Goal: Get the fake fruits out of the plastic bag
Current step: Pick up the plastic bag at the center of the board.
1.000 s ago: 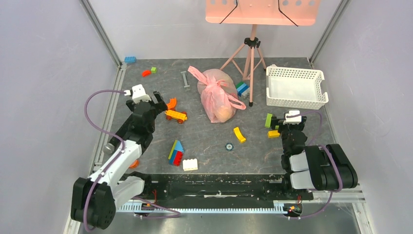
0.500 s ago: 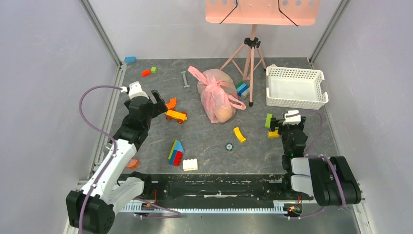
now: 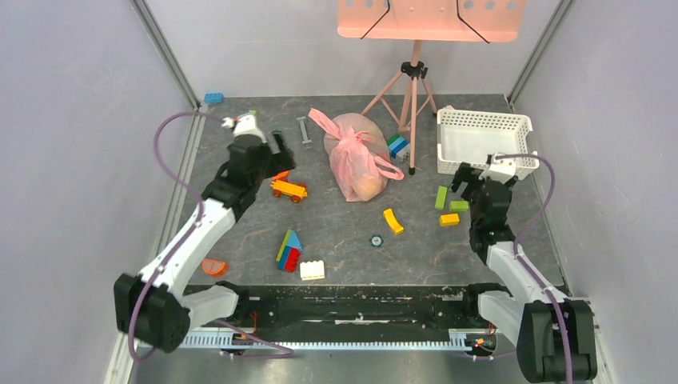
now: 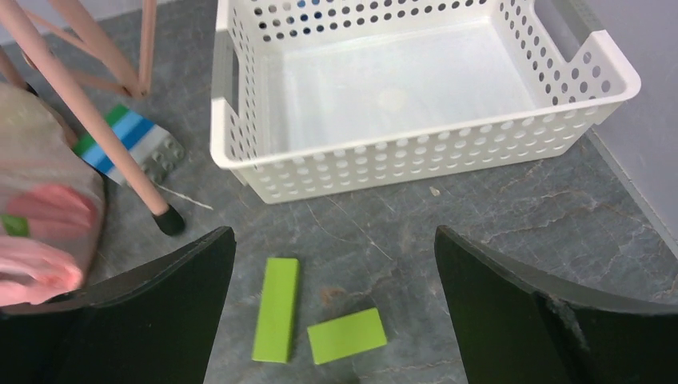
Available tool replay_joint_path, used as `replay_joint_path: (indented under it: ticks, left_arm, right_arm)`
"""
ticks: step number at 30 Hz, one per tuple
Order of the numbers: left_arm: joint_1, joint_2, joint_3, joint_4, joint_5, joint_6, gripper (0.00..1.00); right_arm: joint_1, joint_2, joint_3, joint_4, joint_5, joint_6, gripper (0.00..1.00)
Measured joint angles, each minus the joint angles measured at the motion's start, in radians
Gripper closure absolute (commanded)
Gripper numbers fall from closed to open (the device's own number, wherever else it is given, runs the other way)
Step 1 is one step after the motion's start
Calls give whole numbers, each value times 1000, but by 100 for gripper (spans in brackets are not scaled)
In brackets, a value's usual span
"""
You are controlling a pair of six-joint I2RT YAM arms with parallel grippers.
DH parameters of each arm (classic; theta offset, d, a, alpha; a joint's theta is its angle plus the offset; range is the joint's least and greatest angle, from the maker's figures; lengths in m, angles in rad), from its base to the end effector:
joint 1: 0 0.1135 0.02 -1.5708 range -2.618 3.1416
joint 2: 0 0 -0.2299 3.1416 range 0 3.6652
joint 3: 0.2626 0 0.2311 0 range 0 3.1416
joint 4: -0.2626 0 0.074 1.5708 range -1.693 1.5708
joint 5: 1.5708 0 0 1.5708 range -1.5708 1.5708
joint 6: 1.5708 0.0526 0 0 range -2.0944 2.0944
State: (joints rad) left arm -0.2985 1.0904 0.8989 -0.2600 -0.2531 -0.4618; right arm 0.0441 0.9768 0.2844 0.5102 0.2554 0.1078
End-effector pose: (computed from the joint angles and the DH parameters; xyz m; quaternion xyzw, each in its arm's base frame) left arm 0.2492 -0.0629 0.2793 -0.1353 0.8324 -0.0961 0.5287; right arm 0.2246 -0.0034 0.1851 0.1057 0.7593 -0.0494 0.6402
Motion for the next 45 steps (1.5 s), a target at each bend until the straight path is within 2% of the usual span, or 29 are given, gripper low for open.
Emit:
replay_joint_path:
  ticks: [6,13,23,35,40,45]
  left_arm:
    - [-203,245,200,7,-11,0,0]
    - [-248,471,354,21,2,-54,0]
    - [-310,633,458,31,-2,-157,1]
    - [-351,776,579,26,-57,-191,21]
    - [-356,831,602,17,-72,-209,25]
    - [-357,861,616,6,-86,-219,36]
  right_arm:
    - [0,14,194,-283,-1,112,2]
    - [0,26,225,-446,-134,120,2]
    - [0,-13,207,-488,-224,120,2]
    - [0,-31,206,-515,-234,120,2]
    - [0,-38,206,-520,-233,120,2]
    - [0,-39,206,-521,-233,117,2]
